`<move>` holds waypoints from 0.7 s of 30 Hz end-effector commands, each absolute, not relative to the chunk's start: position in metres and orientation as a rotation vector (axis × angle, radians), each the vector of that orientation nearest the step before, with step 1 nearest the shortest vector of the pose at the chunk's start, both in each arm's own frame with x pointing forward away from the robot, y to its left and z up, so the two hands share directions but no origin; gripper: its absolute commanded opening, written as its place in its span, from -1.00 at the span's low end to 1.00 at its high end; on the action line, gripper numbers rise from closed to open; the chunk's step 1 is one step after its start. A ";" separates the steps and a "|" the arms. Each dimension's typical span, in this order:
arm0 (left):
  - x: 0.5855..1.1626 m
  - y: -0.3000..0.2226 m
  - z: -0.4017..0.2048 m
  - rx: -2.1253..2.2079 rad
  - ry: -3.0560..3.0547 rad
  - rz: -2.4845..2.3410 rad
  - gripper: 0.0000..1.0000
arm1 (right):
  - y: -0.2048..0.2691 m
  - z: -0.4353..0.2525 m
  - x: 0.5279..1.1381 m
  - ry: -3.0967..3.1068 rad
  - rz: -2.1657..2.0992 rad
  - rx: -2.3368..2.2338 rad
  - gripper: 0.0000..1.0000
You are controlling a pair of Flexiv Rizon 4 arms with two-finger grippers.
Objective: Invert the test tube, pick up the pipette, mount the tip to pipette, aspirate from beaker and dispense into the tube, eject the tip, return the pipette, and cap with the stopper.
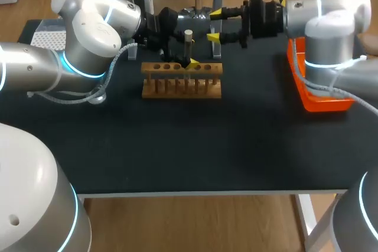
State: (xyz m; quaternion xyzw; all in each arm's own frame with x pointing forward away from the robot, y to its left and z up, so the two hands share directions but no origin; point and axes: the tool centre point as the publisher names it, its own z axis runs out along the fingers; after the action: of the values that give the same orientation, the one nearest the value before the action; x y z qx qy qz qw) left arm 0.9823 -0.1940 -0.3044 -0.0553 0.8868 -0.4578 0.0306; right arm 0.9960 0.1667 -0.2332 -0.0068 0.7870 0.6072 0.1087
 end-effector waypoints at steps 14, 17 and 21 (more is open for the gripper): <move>0.979 -0.187 -0.304 -0.196 2.727 -1.397 1.00 | 0.166 -0.230 0.991 2.331 1.752 -0.004 1.00; 0.977 -0.181 -0.303 -0.218 2.714 -1.388 1.00 | 0.166 -0.230 0.991 2.331 1.752 -0.004 1.00; 0.976 -0.169 -0.300 -0.254 2.694 -1.369 1.00 | 0.166 -0.230 0.991 2.331 1.752 -0.004 1.00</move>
State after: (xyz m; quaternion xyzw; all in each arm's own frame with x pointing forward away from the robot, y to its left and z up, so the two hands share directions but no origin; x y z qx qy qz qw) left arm 0.9851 -0.1766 -0.3048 -0.0789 0.8875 -0.4514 0.0480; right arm 0.9908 0.1669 -0.2312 -0.0011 0.7934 0.5980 0.1137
